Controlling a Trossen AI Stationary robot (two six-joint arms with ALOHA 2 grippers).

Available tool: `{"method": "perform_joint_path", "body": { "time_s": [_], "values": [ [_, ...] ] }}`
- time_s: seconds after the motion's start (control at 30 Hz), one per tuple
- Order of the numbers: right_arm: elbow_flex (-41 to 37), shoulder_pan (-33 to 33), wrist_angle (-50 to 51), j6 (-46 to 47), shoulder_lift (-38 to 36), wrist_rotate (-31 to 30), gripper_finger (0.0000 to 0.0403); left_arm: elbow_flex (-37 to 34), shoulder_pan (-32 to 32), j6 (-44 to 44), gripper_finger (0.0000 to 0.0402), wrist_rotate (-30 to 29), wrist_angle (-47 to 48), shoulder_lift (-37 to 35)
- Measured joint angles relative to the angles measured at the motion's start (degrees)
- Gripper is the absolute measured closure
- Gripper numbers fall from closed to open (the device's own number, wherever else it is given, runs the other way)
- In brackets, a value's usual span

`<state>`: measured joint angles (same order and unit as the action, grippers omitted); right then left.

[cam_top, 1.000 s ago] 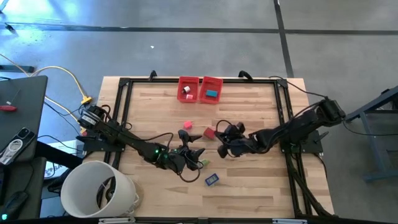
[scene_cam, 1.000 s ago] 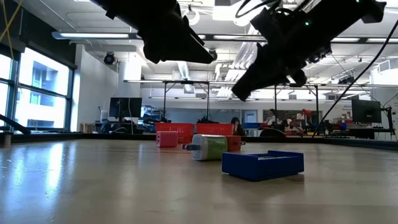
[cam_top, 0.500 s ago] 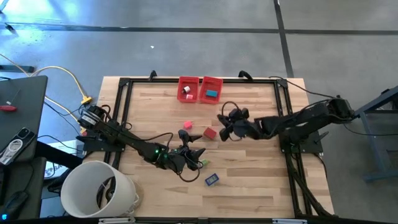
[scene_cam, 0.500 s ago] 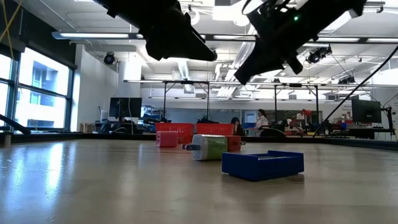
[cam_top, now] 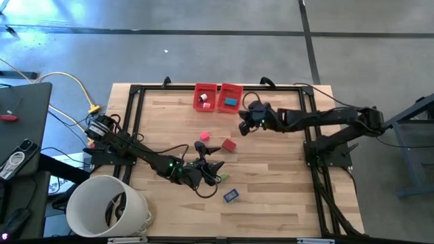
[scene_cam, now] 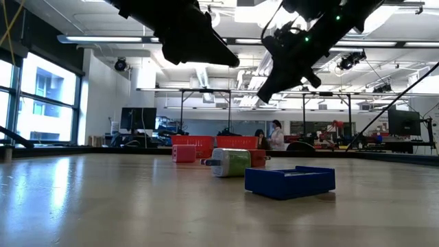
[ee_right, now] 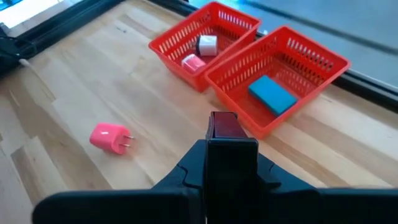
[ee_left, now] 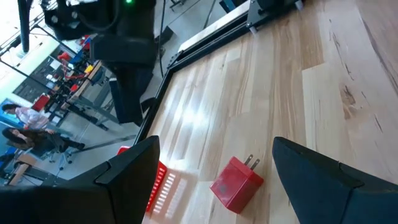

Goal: Pick & Place Office items
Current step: Put the black digital clock into the right red basket

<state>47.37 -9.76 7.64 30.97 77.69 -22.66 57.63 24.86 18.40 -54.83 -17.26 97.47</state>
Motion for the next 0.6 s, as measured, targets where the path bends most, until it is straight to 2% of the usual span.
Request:
{"method": "perform_joint_path", "body": {
  "time_s": [0.23,0.33,0.43,0.5,0.6],
  "values": [
    [0.0,-5.0,0.1,-2.8,0.5,5.4,0.0364,0.0,0.0,0.2,0.0098,0.0,0.0,0.0],
    [0.0,-6.4,0.1,-3.8,0.5,7.2,0.0363,-0.1,-0.7,2.6,0.0098,0.0,-3.4,0.0],
    [0.0,-7.2,0.2,-4.7,0.5,8.2,0.0363,0.0,-0.8,-2.3,0.0098,-0.6,-3.8,0.0],
    [0.0,-7.2,0.2,-5.5,0.5,8.2,0.0363,0.0,-0.9,-1.8,0.0098,2.2,-3.8,0.0],
    [0.0,-7.2,0.1,-5.8,0.5,8.3,0.0363,0.0,-1.9,-2.5,0.0098,10.2,-3.1,0.0]
  ]
}}
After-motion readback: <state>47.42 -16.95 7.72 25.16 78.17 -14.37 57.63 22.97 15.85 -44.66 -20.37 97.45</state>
